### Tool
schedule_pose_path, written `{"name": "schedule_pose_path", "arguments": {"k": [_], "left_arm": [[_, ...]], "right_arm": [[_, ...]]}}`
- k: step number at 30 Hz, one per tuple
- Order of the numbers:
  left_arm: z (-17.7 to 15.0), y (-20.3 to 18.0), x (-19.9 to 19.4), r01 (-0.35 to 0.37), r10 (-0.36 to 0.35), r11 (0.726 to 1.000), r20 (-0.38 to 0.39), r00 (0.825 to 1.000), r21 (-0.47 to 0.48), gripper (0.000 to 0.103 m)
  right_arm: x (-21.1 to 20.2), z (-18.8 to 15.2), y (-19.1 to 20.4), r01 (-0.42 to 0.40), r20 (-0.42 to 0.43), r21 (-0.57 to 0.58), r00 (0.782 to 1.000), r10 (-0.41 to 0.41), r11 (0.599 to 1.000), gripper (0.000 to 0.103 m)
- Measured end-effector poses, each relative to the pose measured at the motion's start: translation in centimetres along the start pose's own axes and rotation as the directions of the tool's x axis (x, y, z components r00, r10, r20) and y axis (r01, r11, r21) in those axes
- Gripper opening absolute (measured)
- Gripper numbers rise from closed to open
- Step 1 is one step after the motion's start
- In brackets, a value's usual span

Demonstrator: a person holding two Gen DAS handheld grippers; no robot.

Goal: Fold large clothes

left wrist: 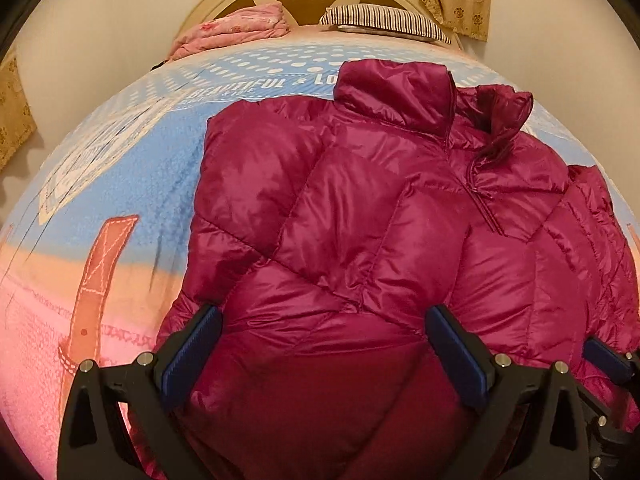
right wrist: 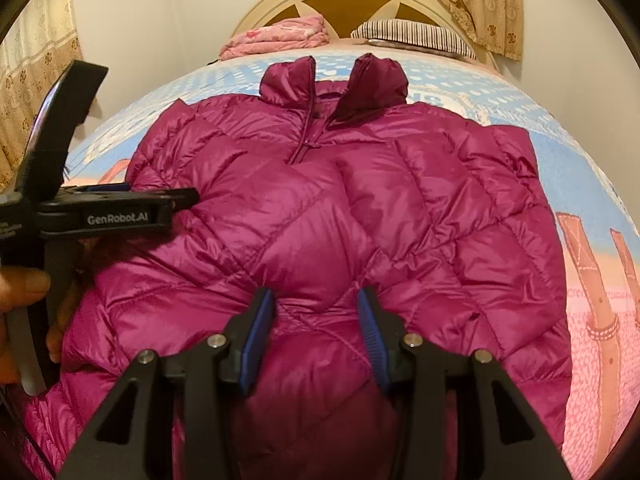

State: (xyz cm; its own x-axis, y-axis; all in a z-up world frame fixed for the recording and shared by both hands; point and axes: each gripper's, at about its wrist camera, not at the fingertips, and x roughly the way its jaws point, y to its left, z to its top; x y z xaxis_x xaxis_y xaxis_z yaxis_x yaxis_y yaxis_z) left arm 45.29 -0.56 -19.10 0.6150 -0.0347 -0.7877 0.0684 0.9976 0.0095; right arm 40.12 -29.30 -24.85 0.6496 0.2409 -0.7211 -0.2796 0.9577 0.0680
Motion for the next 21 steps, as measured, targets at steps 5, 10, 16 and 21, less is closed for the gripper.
{"name": "schedule_pose_path", "arguments": {"k": [5, 10, 16, 21], "left_arm": [[0.0, -0.4, 0.3, -0.026, 0.025, 1.0, 0.008, 1.0, 0.012, 0.102], [-0.1, -0.8, 0.3, -0.027, 0.027, 1.0, 0.01, 1.0, 0.012, 0.102], [-0.2, -0.8, 0.3, -0.029, 0.029, 0.999, 0.012, 1.0, 0.014, 0.102], [0.5, -0.3, -1.0, -0.021, 0.021, 1.0, -0.016, 1.0, 0.017, 0.102]], "right_arm": [[0.0, 0.0, 0.1, 0.003, -0.001, -0.002, 1.0, -0.003, 1.0, 0.047], [0.1, -0.1, 0.3, 0.008, 0.0, -0.005, 1.0, -0.008, 1.0, 0.047], [0.0, -0.1, 0.2, 0.012, 0.0, -0.008, 1.0, -0.012, 1.0, 0.047], [-0.2, 0.2, 0.0, -0.026, -0.008, 0.006, 1.0, 0.026, 1.0, 0.054]]}}
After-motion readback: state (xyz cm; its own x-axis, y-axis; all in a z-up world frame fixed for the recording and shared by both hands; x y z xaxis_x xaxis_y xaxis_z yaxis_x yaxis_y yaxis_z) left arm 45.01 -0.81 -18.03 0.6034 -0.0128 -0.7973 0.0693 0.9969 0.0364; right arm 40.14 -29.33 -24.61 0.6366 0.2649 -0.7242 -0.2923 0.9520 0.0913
